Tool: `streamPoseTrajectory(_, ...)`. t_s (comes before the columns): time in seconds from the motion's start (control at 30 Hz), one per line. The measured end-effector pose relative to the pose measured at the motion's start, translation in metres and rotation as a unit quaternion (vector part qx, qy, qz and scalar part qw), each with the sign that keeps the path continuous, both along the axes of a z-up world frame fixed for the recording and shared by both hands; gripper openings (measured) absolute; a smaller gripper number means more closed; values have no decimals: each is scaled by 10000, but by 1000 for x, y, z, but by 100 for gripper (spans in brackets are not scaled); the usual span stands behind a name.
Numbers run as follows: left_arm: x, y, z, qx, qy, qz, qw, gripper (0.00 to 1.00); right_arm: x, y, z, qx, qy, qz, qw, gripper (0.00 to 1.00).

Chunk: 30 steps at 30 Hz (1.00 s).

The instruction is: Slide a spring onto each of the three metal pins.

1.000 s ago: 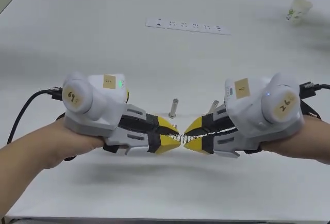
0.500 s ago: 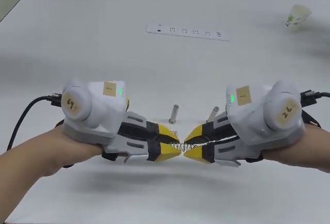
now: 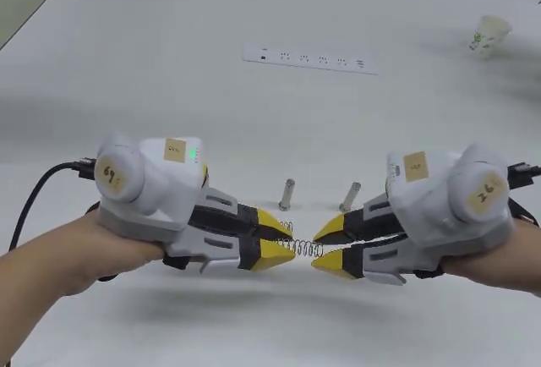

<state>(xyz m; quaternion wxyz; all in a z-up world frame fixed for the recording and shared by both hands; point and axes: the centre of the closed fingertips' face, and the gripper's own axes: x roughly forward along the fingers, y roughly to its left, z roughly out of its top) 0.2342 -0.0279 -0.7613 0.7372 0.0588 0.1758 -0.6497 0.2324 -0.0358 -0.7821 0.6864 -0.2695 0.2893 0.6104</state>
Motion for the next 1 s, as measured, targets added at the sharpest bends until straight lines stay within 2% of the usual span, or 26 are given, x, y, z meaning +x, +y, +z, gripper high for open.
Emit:
streamPoseTrajectory(0.2, -1, 1, -2, 27, 20, -10, 10000, 2, -1, 1, 0, 11, -68, 77, 9999, 8)
streamPoseTrajectory(0.37, -1, 3, -1, -2, 56, 2, 10000, 2, -2, 3, 10, 93, -265, 204, 9994, 8)
streamPoseTrajectory(0.5, -1, 3, -2, -2, 52, -15, 10000, 2, -1, 4, 19, 156, -324, 252, 9990, 8)
streamPoseTrajectory(0.83, -1, 2, -4, -12, 1, -30, 10000, 2, -2, 13, 37, 468, -280, 250, 9982, 7)
streamPoseTrajectory(0.93, -2, 1, -4, -8, 0, -56, 10000, 2, -4, 18, 43, 633, -220, 246, 9974, 8)
streamPoseTrajectory(1.0, -3, -1, -4, -11, -8, -90, 10000, 2, -5, 24, 49, 849, -100, 177, 9962, 8)
